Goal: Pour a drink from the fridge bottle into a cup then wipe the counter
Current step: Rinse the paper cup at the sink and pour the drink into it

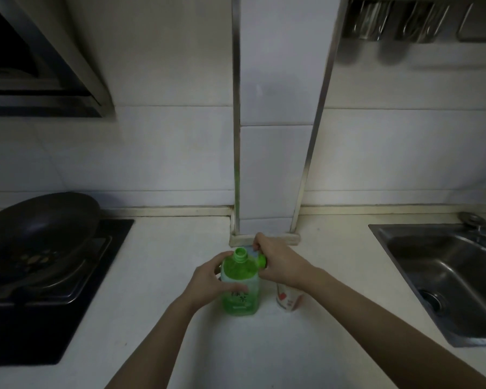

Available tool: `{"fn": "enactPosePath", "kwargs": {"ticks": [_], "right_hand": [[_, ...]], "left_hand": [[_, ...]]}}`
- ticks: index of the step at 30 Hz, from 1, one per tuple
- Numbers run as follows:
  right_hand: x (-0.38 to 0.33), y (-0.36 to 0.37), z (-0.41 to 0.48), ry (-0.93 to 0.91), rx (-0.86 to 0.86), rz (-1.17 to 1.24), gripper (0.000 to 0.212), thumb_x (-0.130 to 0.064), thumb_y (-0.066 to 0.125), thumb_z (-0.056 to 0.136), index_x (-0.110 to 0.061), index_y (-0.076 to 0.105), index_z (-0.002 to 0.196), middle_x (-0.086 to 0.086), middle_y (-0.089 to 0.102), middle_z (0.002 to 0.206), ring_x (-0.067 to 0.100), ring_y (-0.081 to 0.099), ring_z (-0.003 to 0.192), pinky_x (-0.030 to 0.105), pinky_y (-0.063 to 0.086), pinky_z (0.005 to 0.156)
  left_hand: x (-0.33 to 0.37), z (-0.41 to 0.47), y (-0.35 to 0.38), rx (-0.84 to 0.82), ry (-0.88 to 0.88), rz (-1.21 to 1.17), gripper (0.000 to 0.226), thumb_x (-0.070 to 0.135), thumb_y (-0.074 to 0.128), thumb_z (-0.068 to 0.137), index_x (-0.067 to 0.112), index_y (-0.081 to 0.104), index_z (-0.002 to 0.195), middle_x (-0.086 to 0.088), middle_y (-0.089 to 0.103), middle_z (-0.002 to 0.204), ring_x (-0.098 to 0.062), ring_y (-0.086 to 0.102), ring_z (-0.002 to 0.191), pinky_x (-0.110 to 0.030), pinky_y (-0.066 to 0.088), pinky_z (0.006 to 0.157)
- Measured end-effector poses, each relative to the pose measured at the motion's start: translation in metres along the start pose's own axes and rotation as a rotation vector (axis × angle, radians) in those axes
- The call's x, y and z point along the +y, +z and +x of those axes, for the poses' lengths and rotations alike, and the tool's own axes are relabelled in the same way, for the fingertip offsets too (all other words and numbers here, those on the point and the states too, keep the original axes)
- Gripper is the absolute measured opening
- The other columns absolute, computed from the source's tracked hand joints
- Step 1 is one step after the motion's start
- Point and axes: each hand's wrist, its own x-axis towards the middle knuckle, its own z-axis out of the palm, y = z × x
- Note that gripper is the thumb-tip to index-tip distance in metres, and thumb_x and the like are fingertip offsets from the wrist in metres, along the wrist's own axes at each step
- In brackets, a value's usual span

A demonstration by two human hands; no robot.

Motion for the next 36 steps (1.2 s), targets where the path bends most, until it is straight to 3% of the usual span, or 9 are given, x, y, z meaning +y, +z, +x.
{"fn": "enactPosePath", "kwargs": {"ticks": [6,8,11,13,17,23,30,33,36], "right_hand": [[-0.007,0.054,-0.035,0.179,0.182,-0.109,0.026,-0.013,0.055,0.087,-0.010,0.049,0.111,0.009,0.052,0.114,0.027,0.058,0.098,0.033,0.047,0.076],[-0.007,0.076,-0.049,0.242,0.205,-0.171,0.025,-0.014,0.061,0.082,-0.011,0.053,0.105,0.007,0.055,0.105,0.027,0.060,0.088,0.035,0.049,0.069],[-0.004,0.103,-0.062,0.271,0.133,-0.351,0.037,-0.009,0.085,0.041,-0.014,0.057,0.063,0.007,0.053,0.063,0.022,0.052,0.052,0.028,0.031,0.045],[0.001,0.117,-0.066,0.332,0.190,-0.304,0.040,-0.006,0.087,0.031,-0.013,0.057,0.057,0.007,0.055,0.059,0.018,0.054,0.047,0.024,0.034,0.039],[0.015,0.147,-0.067,0.415,0.151,-0.158,0.021,-0.003,0.055,0.087,-0.005,0.054,0.108,0.011,0.050,0.116,0.027,0.059,0.095,0.028,0.038,0.064],[0.026,0.177,-0.061,0.349,0.249,-0.231,0.039,-0.003,0.084,0.039,-0.017,0.062,0.068,-0.001,0.058,0.069,0.017,0.059,0.062,0.025,0.046,0.050],[0.033,0.173,-0.070,0.269,0.340,-0.131,0.027,-0.013,0.080,0.066,-0.013,0.064,0.089,0.002,0.061,0.088,0.019,0.061,0.081,0.026,0.051,0.066],[0.044,0.154,-0.085,0.217,0.273,-0.213,0.020,-0.013,0.050,0.094,-0.003,0.057,0.109,0.015,0.055,0.113,0.030,0.054,0.105,0.037,0.046,0.088],[0.065,0.136,-0.099,0.182,0.369,-0.181,0.024,-0.005,0.066,0.080,-0.004,0.061,0.104,0.010,0.060,0.100,0.025,0.061,0.092,0.030,0.052,0.079]], "left_hand": [[0.002,0.001,-0.001,0.013,0.003,0.028,0.076,0.023,0.096,0.053,0.035,0.062,0.121,0.016,0.070,0.111,0.004,0.065,0.098,-0.011,0.052,0.074],[0.001,0.002,-0.001,0.009,0.010,0.045,0.077,0.024,0.096,0.054,0.033,0.063,0.122,0.015,0.070,0.111,0.007,0.064,0.096,-0.009,0.051,0.073],[0.000,0.000,0.000,0.017,0.010,0.052,0.077,0.024,0.096,0.054,0.035,0.062,0.122,0.019,0.068,0.110,0.015,0.061,0.093,-0.005,0.049,0.070],[0.000,-0.001,0.000,0.019,0.014,0.047,0.076,0.025,0.096,0.054,0.036,0.061,0.120,0.020,0.068,0.110,0.016,0.061,0.092,-0.005,0.049,0.068],[-0.002,0.000,0.000,0.021,0.026,0.064,0.077,0.030,0.096,0.054,0.038,0.062,0.122,0.019,0.068,0.112,0.008,0.062,0.098,-0.005,0.049,0.070],[-0.003,0.000,0.001,0.026,0.036,0.083,0.076,0.032,0.095,0.056,0.036,0.060,0.123,0.020,0.066,0.113,0.008,0.060,0.099,-0.005,0.047,0.072],[-0.005,0.001,0.003,0.017,0.027,0.087,0.078,0.038,0.093,0.058,0.042,0.054,0.126,0.027,0.060,0.113,0.011,0.054,0.101,-0.009,0.045,0.075],[0.001,0.001,0.000,-0.028,0.002,0.131,0.077,0.041,0.091,0.060,0.043,0.053,0.126,0.026,0.060,0.115,0.013,0.053,0.100,-0.005,0.043,0.072],[0.014,0.005,-0.005,-0.083,-0.038,0.192,0.075,0.041,0.091,0.059,0.039,0.054,0.123,0.023,0.061,0.113,0.009,0.054,0.099,-0.005,0.041,0.070]]}}
